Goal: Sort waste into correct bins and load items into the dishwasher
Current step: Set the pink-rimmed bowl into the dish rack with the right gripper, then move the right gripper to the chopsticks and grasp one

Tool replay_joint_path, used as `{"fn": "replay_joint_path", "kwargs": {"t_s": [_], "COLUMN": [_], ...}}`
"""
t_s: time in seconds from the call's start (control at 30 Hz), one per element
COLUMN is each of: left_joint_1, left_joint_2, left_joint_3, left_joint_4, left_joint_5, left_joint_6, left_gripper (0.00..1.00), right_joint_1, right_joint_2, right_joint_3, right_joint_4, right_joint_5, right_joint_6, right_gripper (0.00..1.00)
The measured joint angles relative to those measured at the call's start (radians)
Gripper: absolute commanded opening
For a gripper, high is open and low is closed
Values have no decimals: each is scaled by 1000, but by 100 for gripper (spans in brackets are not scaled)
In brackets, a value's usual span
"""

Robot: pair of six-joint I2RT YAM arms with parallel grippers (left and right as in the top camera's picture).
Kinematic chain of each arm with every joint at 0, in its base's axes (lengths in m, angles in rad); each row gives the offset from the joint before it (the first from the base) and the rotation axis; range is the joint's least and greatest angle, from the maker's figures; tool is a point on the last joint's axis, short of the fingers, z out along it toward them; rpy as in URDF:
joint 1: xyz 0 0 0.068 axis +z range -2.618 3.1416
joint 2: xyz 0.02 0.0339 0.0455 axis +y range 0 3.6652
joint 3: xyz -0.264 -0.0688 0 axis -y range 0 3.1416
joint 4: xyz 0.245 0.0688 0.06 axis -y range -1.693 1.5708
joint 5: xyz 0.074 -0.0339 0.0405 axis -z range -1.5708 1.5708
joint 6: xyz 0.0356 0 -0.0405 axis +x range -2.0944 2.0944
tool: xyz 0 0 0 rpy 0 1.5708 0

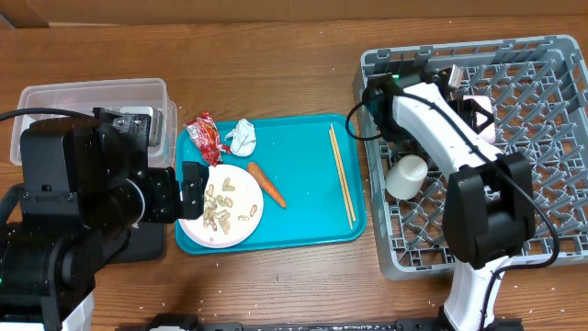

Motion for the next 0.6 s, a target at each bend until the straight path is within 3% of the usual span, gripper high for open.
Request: {"fn": "replay_joint_path", "kwargs": {"t_s": [0.13,0.27,0.47,0.6], "left_joint_1": [0,0,0,0], "left_joint_2": [0,0,0,0], "left_joint_3": [0,0,0,0], "left_joint_4": [0,0,0,0], "left_joint_5": [0,0,0,0], "left_joint_6": [0,0,0,0], "left_gripper": [100,100,100,100], "right_joint_1": [54,162,305,320], "right_joint_2": [-17,-83,-164,-164], "right_joint_3": [96,187,220,127], "right_joint_4": [-34,42,269,418], "right_joint_5": [-113,-312,-787,-1028], "right_joint_6": [36,-51,-247,-303], "right_gripper": [60,59,42,32]}}
